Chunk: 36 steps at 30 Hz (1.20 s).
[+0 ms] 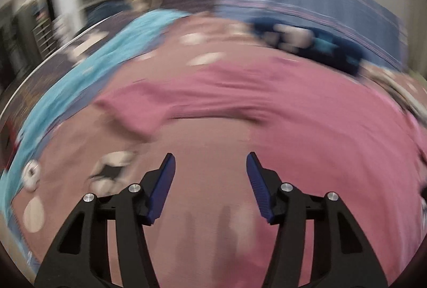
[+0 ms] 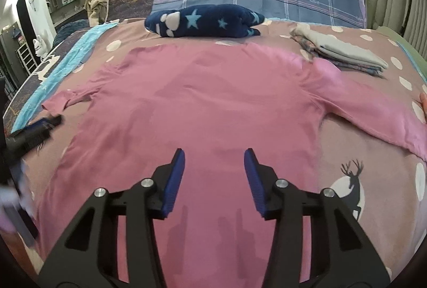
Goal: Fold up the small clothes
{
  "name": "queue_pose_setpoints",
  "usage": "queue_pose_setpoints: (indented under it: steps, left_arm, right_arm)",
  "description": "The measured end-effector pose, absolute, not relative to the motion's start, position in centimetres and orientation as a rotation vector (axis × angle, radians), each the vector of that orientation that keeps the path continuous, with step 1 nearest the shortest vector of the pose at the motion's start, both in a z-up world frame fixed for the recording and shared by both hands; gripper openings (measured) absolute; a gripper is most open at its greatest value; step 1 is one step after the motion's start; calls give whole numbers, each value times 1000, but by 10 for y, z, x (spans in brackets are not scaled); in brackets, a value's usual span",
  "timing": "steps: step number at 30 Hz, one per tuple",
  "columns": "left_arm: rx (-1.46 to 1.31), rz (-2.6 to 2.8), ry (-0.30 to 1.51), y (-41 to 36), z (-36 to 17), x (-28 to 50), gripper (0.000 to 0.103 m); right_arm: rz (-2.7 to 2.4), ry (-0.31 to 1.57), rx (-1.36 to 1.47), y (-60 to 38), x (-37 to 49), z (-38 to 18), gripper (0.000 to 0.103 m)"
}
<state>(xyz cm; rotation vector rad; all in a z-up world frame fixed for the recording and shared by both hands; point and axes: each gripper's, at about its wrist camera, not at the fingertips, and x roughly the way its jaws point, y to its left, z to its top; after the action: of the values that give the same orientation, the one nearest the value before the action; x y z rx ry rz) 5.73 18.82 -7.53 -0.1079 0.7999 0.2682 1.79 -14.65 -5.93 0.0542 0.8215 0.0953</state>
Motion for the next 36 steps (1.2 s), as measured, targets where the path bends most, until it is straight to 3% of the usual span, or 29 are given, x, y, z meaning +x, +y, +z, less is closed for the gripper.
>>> queue_pose_setpoints:
  steps: [9,11,12,13,27,36]
  left_arm:
    - [-523,307,901,311,-112,100,57]
    - [-612,274,929,316,-123,111,35]
    - [-667,268,935,320,-128,115,9]
    - [-705,252,931,321,-129,117,1]
    - [-540,-98,723,207,-5,129,1]
    - [-518,-233,759,138,-15,110,1]
  right_arm:
    - [54,848,92,-161,22,-72,47]
    - [57,846,90,-160,21,-72,47]
    - [57,845,90,-160,21,-72,48]
    - [55,844,91,-161,20,-71,49]
    - [158,832,158,-167,38,-62,52]
    - [780,1077,954,-145,123,-85,52]
